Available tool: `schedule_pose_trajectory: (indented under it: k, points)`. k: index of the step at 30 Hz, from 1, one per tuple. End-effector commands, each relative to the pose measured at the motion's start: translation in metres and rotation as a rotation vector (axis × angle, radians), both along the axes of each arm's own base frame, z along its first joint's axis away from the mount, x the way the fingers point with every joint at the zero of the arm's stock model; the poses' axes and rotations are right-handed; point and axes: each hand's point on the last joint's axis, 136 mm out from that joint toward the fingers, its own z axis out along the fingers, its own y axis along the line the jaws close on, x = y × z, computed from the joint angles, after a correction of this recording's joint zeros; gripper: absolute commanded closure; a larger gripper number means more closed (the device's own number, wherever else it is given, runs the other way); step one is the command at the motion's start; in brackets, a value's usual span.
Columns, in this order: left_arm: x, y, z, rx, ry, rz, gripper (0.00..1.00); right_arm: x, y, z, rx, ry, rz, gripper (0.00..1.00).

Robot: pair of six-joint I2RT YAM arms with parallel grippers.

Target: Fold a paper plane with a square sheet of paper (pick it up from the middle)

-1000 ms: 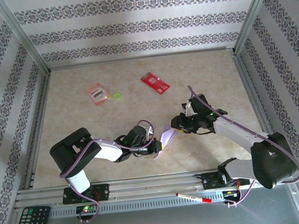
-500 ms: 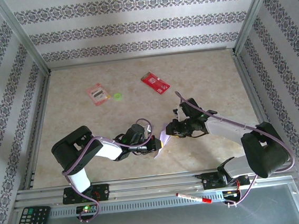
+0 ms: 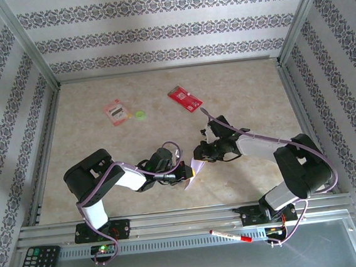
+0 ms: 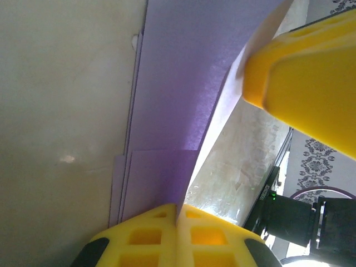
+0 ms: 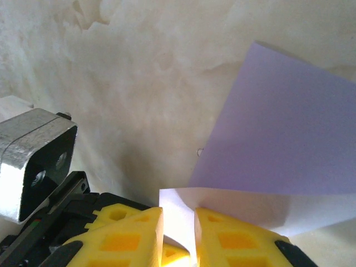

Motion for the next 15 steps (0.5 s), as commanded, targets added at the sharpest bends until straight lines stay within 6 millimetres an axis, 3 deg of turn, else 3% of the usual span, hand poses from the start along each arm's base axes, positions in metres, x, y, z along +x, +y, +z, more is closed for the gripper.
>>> schedule_pose_trajectory:
  k: [1, 15]
  points:
    - [0.011, -0.002, 0.009, -0.044, 0.001, 0.028, 1.0, 0.005, 0.007, 0.003, 0.008, -0.032, 0.03, 0.79]
    - [0.011, 0.001, 0.003, -0.043, 0.038, 0.045, 1.0, 0.01, 0.007, -0.014, -0.023, -0.019, 0.043, 0.79]
